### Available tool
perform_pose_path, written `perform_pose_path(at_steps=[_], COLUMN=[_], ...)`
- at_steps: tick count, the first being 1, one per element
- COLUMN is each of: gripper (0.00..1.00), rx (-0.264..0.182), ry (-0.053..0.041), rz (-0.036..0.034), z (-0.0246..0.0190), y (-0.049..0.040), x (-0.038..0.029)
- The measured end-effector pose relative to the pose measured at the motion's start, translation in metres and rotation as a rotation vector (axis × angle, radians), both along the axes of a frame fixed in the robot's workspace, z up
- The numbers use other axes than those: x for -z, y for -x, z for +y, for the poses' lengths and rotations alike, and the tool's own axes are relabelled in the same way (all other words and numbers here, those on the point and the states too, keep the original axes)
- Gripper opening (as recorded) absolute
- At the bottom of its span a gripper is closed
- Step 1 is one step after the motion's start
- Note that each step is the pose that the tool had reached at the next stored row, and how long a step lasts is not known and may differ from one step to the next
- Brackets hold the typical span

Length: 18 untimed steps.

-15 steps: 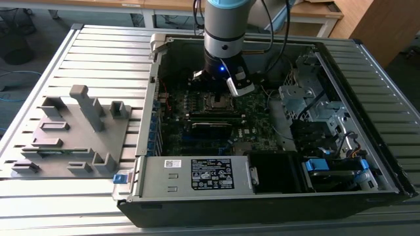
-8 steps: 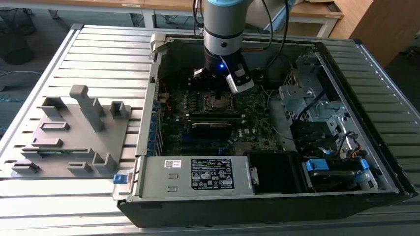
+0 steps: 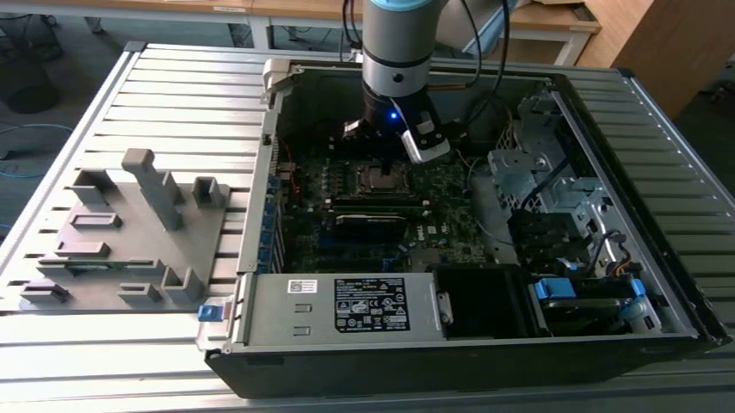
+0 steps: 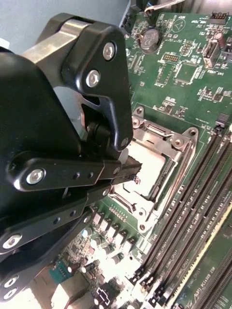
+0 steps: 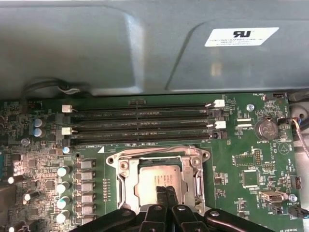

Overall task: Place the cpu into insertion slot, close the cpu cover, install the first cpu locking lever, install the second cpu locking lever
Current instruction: 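Install the second cpu locking lever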

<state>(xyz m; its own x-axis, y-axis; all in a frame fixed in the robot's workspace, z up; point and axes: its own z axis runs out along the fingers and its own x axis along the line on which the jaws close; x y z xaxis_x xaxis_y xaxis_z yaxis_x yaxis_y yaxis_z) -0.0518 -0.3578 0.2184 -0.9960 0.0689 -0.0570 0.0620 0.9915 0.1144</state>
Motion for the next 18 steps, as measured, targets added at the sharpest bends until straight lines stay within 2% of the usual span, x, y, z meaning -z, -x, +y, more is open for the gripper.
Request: perform_pose_path(at_steps=[4, 8, 9, 10, 13, 15, 18], gripper=[0.10, 0.10, 0.10, 0.10, 0.10, 0.10, 0.10], rx=[0.024, 0.025, 0.025, 0.025, 0.025, 0.025, 0.025], ry=[0.0052, 0.0052, 0.0052, 0.0050, 0.0057, 0.0056, 0.0054], rz=[0.0002, 0.0001, 0.0020, 0.0082, 0.0134, 0.0160, 0.0160], z=[0.0000, 0.0000, 0.0000, 0.0001, 0.0000, 0.0000, 0.0010], y=[0.0000, 0.0000, 0.0000, 0.0000, 0.0000, 0.0000, -0.0001], x=[0.0010, 0.0011, 0.0011, 0.0013, 0.0010, 0.0011, 0.0013])
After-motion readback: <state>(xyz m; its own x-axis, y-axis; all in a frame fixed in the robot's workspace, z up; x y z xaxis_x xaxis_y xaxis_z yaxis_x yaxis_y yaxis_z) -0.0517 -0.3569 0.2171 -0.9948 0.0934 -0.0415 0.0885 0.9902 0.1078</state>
